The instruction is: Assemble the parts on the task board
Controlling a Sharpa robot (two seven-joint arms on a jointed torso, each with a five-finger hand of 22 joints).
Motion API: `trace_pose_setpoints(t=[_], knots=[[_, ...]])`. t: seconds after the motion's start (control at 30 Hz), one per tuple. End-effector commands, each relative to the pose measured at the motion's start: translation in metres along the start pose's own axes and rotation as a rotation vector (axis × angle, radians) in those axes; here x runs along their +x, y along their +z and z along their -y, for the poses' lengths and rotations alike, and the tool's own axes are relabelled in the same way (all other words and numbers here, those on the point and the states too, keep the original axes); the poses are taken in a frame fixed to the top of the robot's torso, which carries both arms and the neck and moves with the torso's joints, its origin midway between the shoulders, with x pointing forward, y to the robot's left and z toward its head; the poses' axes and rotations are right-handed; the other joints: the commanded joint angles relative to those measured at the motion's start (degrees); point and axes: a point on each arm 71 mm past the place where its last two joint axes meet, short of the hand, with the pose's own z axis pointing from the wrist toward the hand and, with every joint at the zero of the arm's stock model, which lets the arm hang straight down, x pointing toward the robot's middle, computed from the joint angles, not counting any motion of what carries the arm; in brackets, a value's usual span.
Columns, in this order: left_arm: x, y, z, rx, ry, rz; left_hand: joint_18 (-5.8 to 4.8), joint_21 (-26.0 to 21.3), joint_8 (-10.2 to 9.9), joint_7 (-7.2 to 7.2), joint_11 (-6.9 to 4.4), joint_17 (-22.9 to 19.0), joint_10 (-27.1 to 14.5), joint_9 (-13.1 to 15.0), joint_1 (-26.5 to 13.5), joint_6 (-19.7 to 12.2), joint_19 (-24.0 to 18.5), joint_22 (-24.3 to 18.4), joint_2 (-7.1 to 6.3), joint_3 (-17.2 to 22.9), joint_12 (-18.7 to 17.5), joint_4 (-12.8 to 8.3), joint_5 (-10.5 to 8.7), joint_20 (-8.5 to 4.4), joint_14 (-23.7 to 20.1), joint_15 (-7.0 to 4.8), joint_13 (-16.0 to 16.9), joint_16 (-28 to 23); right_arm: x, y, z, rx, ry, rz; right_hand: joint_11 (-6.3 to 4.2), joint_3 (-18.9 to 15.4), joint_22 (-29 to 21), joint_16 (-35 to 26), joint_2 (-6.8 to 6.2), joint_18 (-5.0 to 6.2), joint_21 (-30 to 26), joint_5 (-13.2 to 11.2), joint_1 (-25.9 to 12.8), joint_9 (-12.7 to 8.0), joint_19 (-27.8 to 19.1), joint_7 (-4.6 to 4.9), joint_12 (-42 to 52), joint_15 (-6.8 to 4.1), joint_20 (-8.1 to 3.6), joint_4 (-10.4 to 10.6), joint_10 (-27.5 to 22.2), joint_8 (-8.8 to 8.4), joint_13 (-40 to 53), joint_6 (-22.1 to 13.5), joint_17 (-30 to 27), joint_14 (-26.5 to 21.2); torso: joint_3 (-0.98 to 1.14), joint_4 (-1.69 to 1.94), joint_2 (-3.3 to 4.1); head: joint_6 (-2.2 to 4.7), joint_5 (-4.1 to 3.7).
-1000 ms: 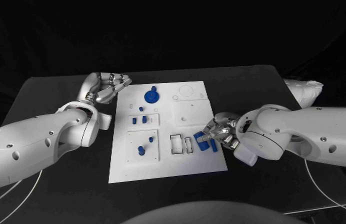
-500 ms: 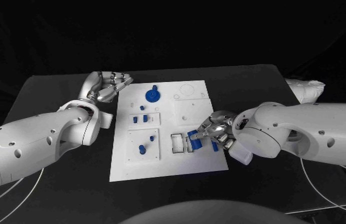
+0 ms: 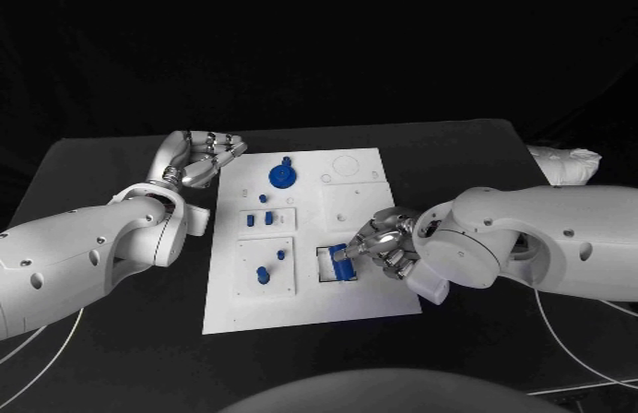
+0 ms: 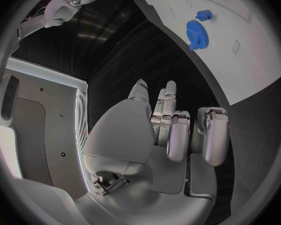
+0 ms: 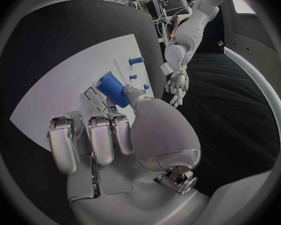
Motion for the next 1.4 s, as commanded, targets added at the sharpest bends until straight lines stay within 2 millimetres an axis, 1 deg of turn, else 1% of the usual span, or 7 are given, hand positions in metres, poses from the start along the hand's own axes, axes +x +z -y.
trace_pose_setpoints(t=[0.03,0.43,0.77,0.97,1.1,1.17,1.4], knots=[[0.002,0.0,0.002,0.014,-0.008,-0.018,-0.86,0.14,0.14,-0.09,-0.01,15.1,0.06,-0.02,0.02,0.46,6.03,15.09,0.75,-0.33,-0.25,0.01,0.36,-0.23,5.87,-0.29,-0.07,0.14,0.003,0.004,-0.001,0.016,0.004,-0.048,-0.49,-0.02,15.1,0.23,0.32,-0.38,0.26,-0.47,-0.54,0.1,6.0,-3.02,0.16,-0.57,-0.38,0.59,6.0,-0.39,15.06,6.36,15.08,5.96,0.0,0.02,0.08,-0.02,0.21],[0.002,-0.001,0.002,0.013,-0.008,-0.016,-0.86,0.14,0.14,-0.09,-0.01,15.1,0.06,-0.02,0.02,0.46,6.03,15.09,0.75,-0.33,-0.25,0.01,0.36,-0.23,5.87,-0.29,-0.07,0.14,0.004,0.015,-0.002,0.055,-0.002,-0.068,-0.51,-0.4,15.1,0.23,0.2,-0.38,0.26,-1.25,-0.81,-0.04,6.0,-3.03,0.16,-0.6,-0.42,1.01,6.0,-0.89,15.06,6.63,15.08,5.96,-0.02,0.0,0.08,-0.2,0.5],[0.002,-0.001,0.002,0.013,-0.009,-0.017,-0.86,0.14,0.14,-0.09,-0.01,15.1,0.06,-0.02,0.02,0.46,6.03,15.09,0.75,-0.33,-0.25,0.01,0.36,-0.23,5.87,-0.29,-0.07,0.14,0.004,0.018,-0.002,0.078,-0.005,-0.062,-0.49,-1.08,15.1,0.23,-0.02,-0.38,0.26,-2.4,-1.27,-0.22,6.0,-3.0,0.16,-0.65,-0.46,1.7,6.0,-1.59,15.06,6.96,15.08,5.96,0.01,-0.07,-0.03,-0.39,0.6],[0.001,-0.001,0.002,0.013,-0.008,-0.016,-0.86,0.14,0.14,-0.09,-0.01,15.1,0.06,-0.02,0.02,0.46,6.03,15.09,0.75,-0.33,-0.25,0.01,0.36,-0.23,5.87,-0.29,-0.07,0.14,0.004,0.018,-0.002,0.082,-0.014,-0.052,-0.38,-1.53,15.1,0.23,-0.18,-0.38,0.26,-2.8,-1.54,-0.37,6.0,-2.87,0.16,-0.72,-0.52,2.11,6.0,-2.13,15.06,6.83,15.08,5.96,0.01,-0.07,-0.02,-0.38,0.62],[0.0,-0.002,0.002,0.012,-0.008,-0.015,-0.86,0.14,0.14,-0.09,-0.01,15.1,0.06,-0.02,0.02,0.46,6.03,15.09,0.75,-0.33,-0.25,0.01,0.36,-0.23,5.87,-0.29,-0.07,0.14,0.005,0.018,-0.002,0.084,-0.025,-0.045,-0.17,-2.57,15.1,0.23,-0.94,-0.38,0.26,-4.03,-2.11,-0.56,6.0,-2.58,0.16,-0.57,-0.46,2.59,6.0,-2.88,15.06,6.34,15.08,5.96,0.05,-0.05,0.01,-0.31,0.67],[0.0,-0.002,0.002,0.012,-0.009,-0.016,-0.86,0.14,0.14,-0.09,-0.01,15.1,0.06,-0.02,0.02,0.46,6.03,15.09,0.75,-0.33,-0.25,0.01,0.36,-0.23,5.87,-0.29,-0.07,0.14,0.004,0.019,-0.002,0.086,-0.032,-0.041,-0.07,-3.09,15.1,0.23,-1.22,-0.38,0.26,-4.65,-2.44,-0.61,6.0,-2.46,0.16,-0.45,-0.38,2.83,6.0,-3.14,15.06,6.18,15.08,5.96,0.01,-0.03,0.0,-0.31,0.63],[0.0,-0.002,0.002,0.011,-0.009,-0.016,-0.86,0.14,0.14,-0.09,-0.01,15.1,0.06,-0.02,0.02,0.46,6.03,15.09,0.75,-0.33,-0.25,0.01,0.36,-0.23,5.87,-0.29,-0.07,0.14,0.003,0.019,-0.002,0.086,-0.051,-0.023,0.22,-5.44,15.1,0.23,-2.36,-0.38,0.26,-7.25,-4.03,-0.49,6.0,-2.13,0.16,0.08,0.06,3.78,6.0,-3.42,15.06,5.38,15.08,5.96,0.01,-0.09,0.05,-0.31,0.64]])
